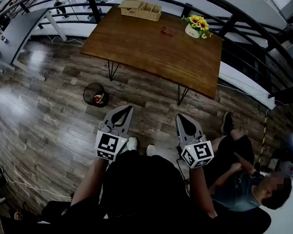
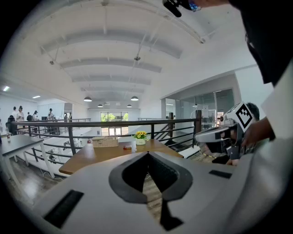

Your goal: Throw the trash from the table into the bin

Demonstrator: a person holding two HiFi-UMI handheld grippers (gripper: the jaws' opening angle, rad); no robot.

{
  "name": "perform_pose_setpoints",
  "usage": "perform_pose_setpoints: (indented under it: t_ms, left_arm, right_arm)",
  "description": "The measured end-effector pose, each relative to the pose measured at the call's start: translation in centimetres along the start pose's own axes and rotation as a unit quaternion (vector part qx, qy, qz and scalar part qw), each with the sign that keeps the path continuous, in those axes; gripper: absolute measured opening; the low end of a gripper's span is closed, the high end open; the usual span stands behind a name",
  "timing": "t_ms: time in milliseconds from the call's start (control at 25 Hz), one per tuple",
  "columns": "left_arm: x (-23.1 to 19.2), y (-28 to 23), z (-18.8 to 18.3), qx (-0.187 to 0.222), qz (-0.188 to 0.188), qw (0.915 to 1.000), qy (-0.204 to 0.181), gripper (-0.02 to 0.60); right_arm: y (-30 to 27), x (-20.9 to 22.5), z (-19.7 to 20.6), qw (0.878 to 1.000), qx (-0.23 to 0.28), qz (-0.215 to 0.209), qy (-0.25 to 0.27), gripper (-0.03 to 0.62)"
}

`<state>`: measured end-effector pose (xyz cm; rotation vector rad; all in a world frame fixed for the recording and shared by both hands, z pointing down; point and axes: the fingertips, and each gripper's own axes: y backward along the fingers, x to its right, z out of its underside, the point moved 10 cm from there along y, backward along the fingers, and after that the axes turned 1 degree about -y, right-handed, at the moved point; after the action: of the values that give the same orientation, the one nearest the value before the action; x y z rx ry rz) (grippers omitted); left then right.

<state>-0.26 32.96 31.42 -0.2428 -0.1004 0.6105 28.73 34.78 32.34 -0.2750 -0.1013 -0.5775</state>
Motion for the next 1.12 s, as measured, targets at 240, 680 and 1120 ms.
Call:
perform_pose_setpoints:
  t_ms: [240, 680, 1120]
  left_arm:
    - [-1.3, -0.6, -0.3, 0.003, 0.008, 0.9999, -0.005, 0.012]
    - [-2.2, -0.4, 0.0, 0.007, 0.027, 0.9996, 0.002, 0.012]
    - [-4.1, 0.5, 0.7, 0.009, 0.042, 0.9991, 0.007, 0.011]
  right_arm:
    - [-0.4, -0.1, -0.1, 1.000, 0.002, 0.014, -0.001, 0.012]
    - [-0.8, -1.1, -0.3, 1.000, 0.015, 0.014, -0.020, 0.012]
    - [-1.3, -3.1, 0.3, 0.999, 0.007, 0.035, -0.024, 0.012]
